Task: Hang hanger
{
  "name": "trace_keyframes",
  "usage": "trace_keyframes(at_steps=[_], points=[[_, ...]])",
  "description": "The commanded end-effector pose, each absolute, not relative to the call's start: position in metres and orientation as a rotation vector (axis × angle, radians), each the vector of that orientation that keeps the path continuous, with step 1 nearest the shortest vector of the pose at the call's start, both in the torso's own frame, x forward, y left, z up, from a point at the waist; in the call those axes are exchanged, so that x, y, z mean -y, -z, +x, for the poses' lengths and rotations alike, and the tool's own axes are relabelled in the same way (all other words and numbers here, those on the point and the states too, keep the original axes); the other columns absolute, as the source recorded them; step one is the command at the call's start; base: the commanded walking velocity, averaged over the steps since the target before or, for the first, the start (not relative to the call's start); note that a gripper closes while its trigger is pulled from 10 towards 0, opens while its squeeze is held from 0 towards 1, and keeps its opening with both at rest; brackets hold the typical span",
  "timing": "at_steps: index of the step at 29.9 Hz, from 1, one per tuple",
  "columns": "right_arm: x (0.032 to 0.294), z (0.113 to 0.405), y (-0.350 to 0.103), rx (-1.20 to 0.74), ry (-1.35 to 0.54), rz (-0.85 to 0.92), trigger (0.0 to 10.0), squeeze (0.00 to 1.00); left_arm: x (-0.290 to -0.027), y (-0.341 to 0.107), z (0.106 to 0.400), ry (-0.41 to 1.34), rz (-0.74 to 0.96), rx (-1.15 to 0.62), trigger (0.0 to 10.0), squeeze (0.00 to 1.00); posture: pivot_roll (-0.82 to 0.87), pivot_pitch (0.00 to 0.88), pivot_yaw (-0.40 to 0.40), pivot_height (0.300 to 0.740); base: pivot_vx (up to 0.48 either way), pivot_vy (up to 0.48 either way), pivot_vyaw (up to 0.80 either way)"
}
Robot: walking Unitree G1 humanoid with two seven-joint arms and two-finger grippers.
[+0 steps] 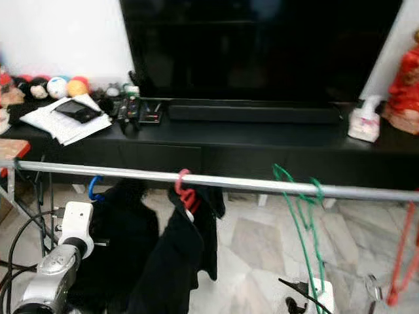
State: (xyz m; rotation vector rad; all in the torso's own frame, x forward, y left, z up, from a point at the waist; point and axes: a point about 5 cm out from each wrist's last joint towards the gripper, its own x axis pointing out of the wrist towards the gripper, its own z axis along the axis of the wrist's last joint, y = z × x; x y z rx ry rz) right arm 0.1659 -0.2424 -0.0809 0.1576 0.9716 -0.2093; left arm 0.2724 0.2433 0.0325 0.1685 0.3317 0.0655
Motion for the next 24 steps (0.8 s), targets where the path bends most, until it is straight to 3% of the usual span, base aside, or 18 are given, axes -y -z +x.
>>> trace_keyframes(at_steps=[1,18,24], points=[[0.252,0.160,0.081,-0.988,0.230,0.137,10.0,0.00,-0.239,-0.044,0.281,-0.061,0.180,-0.274,10.0,0.00,-0.05,0.009,-0.003,0.740,0.000,0.000,0.00],[0.252,0.161,0.080,-0.995,0.224,0.128,10.0,0.00,-0.247,-0.059,0.276,-0.032,0.124,-0.150,10.0,0.00,-0.04,0.019,-0.004,0.740,0.000,0.000,0.00],[0.252,0.161,0.080,-0.995,0.224,0.128,10.0,0.00,-0.245,-0.064,0.274,0.072,0.146,-0.127,10.0,0.00,-0.04,0.023,-0.004,0.740,0.000,0.000,0.00]])
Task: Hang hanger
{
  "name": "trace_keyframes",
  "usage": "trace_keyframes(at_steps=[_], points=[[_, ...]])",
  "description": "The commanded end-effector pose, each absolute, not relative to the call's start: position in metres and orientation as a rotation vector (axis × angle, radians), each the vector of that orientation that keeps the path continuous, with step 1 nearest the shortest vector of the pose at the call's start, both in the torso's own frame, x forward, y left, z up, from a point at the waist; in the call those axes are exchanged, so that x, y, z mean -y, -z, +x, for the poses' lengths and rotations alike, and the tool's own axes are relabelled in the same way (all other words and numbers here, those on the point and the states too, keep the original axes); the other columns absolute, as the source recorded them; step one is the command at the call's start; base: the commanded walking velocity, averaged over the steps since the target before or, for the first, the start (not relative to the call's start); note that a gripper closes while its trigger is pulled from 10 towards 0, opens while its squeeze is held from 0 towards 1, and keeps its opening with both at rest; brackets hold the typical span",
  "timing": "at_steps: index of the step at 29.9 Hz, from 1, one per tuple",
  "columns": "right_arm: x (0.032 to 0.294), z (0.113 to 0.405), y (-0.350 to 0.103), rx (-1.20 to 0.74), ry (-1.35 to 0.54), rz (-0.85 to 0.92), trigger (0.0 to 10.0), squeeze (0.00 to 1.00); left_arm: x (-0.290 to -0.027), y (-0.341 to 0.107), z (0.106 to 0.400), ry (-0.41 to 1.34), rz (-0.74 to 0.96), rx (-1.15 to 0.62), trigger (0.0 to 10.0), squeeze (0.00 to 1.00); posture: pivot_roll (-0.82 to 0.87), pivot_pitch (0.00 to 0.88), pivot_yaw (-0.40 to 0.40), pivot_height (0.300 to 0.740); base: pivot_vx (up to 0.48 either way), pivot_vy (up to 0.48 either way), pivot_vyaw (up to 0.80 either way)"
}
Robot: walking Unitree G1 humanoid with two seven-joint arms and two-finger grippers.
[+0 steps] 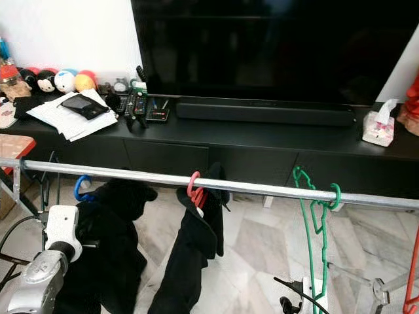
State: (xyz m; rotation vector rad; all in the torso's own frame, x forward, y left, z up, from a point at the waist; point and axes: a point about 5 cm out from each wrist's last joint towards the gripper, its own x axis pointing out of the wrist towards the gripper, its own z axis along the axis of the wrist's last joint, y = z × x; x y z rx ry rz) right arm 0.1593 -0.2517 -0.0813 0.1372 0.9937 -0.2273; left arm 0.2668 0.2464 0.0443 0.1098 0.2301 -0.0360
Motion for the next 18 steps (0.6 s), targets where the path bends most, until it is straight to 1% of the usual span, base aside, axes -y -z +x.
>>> trace_keyframes(at_steps=[1,7,11,18], points=[[0.252,0.161,0.080,-0.996,0.223,0.127,10.0,0.00,-0.245,-0.065,0.274,0.080,0.158,-0.122,10.0,0.00,-0.04,0.024,-0.004,0.740,0.000,0.000,0.00],[0.252,0.161,0.080,-0.997,0.222,0.126,10.0,0.00,-0.245,-0.074,0.277,0.099,0.177,-0.078,10.0,0.00,-0.04,0.024,-0.004,0.740,0.000,0.000,0.00],[0.252,0.161,0.080,-0.997,0.221,0.125,10.0,0.00,-0.239,-0.081,0.281,0.135,0.193,-0.045,10.0,0.00,-0.04,0.026,-0.005,0.740,0.000,0.000,0.00],[0.252,0.161,0.080,-0.997,0.220,0.124,10.0,0.00,-0.235,-0.083,0.281,0.203,0.244,-0.046,10.0,0.00,-0.04,0.027,-0.004,0.740,0.000,0.000,0.00]])
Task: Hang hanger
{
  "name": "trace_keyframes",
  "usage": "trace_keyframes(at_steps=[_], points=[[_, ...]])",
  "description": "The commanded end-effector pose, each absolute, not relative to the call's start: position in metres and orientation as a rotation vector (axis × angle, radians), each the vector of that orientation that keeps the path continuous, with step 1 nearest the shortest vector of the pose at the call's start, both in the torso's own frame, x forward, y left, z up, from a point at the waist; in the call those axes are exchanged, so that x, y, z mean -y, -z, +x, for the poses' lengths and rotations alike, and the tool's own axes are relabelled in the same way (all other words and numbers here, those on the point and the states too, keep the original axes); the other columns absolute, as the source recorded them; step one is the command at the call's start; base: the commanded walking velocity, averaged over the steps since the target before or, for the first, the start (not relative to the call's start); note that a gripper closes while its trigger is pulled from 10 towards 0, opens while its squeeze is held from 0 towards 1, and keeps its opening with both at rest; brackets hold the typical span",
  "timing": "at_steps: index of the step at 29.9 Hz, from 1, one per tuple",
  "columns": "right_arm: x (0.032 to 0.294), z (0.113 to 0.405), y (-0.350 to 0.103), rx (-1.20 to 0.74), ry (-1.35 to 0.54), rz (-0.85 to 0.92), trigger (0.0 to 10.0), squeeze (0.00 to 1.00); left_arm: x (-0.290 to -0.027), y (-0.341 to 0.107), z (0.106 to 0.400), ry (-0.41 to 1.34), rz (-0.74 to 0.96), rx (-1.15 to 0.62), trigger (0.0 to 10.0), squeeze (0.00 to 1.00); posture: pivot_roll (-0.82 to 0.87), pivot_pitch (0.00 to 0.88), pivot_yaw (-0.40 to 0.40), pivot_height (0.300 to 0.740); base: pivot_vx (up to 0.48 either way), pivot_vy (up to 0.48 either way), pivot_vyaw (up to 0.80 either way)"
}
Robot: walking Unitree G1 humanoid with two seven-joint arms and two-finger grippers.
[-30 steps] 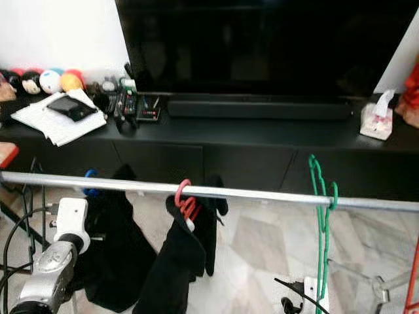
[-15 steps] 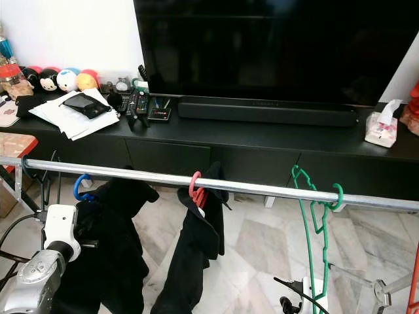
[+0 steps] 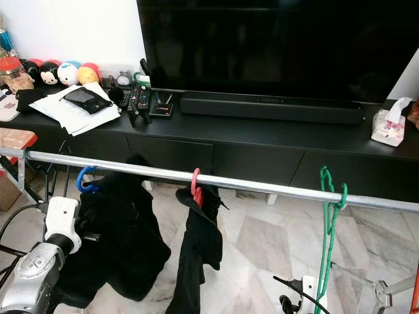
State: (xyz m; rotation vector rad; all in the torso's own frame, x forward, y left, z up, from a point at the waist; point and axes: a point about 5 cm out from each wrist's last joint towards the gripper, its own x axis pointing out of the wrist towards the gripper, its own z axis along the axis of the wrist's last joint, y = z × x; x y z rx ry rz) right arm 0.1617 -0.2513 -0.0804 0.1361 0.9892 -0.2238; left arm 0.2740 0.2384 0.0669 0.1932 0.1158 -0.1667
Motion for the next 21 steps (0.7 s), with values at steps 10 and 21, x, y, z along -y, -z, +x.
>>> trace_keyframes(at_steps=[10,21], points=[[0.252,0.162,0.080,-0.997,0.217,0.123,10.0,0.00,-0.240,-0.089,0.295,0.109,0.277,-0.056,10.0,0.00,-0.04,0.026,-0.004,0.740,0.000,0.000,0.00],[0.252,0.161,0.080,-0.998,0.215,0.120,10.0,0.00,-0.247,-0.084,0.308,0.017,0.270,-0.125,10.0,0.00,-0.04,0.028,-0.008,0.740,0.000,0.000,0.00]])
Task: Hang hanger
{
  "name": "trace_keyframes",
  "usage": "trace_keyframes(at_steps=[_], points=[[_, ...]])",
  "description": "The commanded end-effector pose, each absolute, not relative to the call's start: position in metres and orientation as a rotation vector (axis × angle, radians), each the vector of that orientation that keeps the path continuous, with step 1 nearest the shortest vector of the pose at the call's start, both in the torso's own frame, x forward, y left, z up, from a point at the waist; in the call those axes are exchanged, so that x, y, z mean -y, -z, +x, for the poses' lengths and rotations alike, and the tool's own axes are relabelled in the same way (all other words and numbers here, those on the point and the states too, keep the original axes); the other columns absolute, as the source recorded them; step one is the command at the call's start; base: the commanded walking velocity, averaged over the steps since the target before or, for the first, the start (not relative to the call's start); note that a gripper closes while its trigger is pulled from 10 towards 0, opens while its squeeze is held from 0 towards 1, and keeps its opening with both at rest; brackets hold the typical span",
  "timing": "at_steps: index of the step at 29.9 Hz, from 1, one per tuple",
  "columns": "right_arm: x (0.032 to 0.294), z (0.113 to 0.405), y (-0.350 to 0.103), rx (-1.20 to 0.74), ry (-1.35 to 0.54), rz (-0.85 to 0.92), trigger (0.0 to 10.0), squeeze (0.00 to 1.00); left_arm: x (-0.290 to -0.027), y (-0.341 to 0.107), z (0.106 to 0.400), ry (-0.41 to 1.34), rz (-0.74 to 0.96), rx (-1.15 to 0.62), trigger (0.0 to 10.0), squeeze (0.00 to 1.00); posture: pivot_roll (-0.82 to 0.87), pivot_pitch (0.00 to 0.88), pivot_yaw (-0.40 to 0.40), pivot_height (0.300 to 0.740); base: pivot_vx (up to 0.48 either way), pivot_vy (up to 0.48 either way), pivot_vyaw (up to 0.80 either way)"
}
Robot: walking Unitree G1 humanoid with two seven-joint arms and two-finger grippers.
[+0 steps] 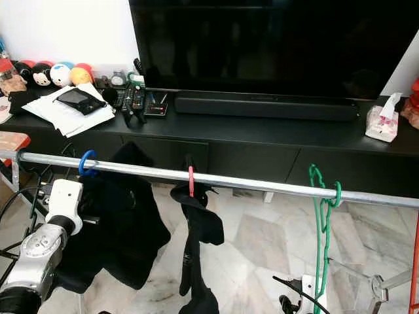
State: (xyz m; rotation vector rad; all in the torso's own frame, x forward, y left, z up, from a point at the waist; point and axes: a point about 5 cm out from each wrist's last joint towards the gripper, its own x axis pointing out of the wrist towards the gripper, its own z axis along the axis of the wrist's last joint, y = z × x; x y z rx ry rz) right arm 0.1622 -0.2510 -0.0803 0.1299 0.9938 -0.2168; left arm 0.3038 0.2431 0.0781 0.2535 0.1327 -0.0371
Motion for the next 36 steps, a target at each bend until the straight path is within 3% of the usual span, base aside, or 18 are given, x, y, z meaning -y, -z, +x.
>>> trace_keyframes(at_steps=[1,13,15,16,36], points=[[0.252,0.161,0.080,-0.998,0.215,0.120,10.0,0.00,-0.247,-0.083,0.308,0.017,0.270,-0.134,10.0,0.00,-0.04,0.028,-0.008,0.740,0.000,0.000,0.00],[0.253,0.162,0.080,-0.997,0.216,0.121,10.0,0.00,-0.249,-0.068,0.307,0.007,0.285,-0.235,10.0,0.00,-0.05,0.033,-0.008,0.740,0.000,0.000,0.00],[0.253,0.162,0.080,-0.997,0.216,0.121,10.0,0.00,-0.250,-0.069,0.307,0.007,0.281,-0.225,10.0,0.73,-0.05,0.033,-0.008,0.740,0.000,0.000,0.00],[0.253,0.162,0.080,-0.997,0.217,0.121,10.0,0.00,-0.250,-0.070,0.306,0.007,0.279,-0.215,10.0,1.00,-0.05,0.033,-0.008,0.740,0.000,0.000,0.00],[0.253,0.163,0.080,-0.993,0.216,0.119,10.0,0.00,-0.245,-0.080,0.294,-0.001,0.213,-0.083,10.0,1.00,-0.04,0.029,-0.008,0.740,0.000,0.000,0.00]])
